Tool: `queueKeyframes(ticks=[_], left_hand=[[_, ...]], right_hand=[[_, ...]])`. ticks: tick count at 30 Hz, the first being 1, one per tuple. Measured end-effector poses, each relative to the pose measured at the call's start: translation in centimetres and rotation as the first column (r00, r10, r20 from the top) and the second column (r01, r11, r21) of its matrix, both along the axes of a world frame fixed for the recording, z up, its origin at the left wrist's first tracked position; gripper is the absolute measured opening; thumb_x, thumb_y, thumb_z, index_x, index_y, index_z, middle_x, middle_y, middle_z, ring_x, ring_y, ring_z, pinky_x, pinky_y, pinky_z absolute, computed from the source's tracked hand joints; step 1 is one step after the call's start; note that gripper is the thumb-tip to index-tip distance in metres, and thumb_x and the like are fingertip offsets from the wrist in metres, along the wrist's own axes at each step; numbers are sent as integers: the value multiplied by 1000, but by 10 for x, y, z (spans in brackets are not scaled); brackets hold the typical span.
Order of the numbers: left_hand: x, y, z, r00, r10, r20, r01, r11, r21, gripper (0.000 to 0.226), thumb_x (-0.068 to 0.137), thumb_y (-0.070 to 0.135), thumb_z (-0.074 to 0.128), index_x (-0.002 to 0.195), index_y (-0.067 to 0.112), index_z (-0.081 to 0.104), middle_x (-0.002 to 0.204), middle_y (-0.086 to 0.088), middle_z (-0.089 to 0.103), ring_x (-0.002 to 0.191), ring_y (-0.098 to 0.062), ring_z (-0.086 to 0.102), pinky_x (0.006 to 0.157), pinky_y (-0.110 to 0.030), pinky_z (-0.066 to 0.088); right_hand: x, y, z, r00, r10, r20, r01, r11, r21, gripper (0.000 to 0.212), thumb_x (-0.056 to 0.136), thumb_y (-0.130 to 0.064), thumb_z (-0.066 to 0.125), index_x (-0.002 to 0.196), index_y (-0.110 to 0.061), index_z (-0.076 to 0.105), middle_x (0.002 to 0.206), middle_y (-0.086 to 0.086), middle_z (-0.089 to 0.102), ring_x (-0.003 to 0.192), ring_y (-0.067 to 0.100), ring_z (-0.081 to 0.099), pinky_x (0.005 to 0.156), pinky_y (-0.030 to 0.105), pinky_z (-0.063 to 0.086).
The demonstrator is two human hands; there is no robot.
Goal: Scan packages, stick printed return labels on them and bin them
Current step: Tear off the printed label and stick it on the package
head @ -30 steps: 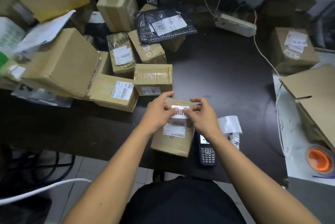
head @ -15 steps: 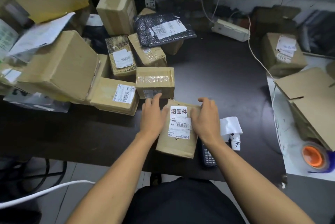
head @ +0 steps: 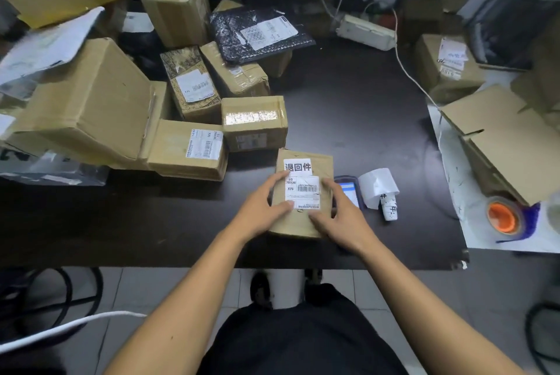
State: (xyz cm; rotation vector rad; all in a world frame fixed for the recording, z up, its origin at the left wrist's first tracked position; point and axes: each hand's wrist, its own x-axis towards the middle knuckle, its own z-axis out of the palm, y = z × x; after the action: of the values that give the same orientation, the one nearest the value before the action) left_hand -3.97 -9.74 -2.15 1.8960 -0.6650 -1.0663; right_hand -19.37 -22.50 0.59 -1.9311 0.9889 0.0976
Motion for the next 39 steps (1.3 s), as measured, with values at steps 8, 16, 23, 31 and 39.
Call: queueKeyframes(ticks=[8,16,23,31,39], left_hand=[[-26,50,8,981,192,29,-190,980,-61,63,85,19,74,137,42,47,138,8,55,119,-13,58,105,-38,48],[-91,143,16,834,548,67,-541,835,-95,62,81,24,75,136,39,50,134,13,56,117,0,56,102,-30,49],[-150,253,29,627,773,99,-770,634,-67,60,87,19,74,137,41,49,119,22,58,105,16,53,85,-12,48],[-205,383,29,384,923,36,-911,385,-149,61,86,22,75,136,46,49,125,26,56,121,3,51,99,-23,46],[-251,566,23,208,978,-6,-964,204,-170,61,88,23,74,138,44,48,121,33,51,117,7,49,84,-3,41]], right_hand=[[-1,32,7,988,109,113,-106,994,-28,71,86,-21,68,149,-24,34,146,-1,44,135,14,41,108,26,33],[-8,89,5,881,440,174,-452,892,30,85,71,-56,68,147,-36,33,148,-7,44,133,11,45,112,41,38],[-11,181,12,682,700,211,-725,685,71,85,83,-40,76,151,-36,25,138,-19,43,122,4,46,100,26,41],[-9,319,19,440,873,210,-893,449,4,88,83,-41,75,152,-35,21,148,-10,43,136,12,41,112,42,39],[-16,514,8,277,947,161,-957,287,-42,86,86,-41,73,151,-40,18,142,-11,45,124,11,46,92,21,40]])
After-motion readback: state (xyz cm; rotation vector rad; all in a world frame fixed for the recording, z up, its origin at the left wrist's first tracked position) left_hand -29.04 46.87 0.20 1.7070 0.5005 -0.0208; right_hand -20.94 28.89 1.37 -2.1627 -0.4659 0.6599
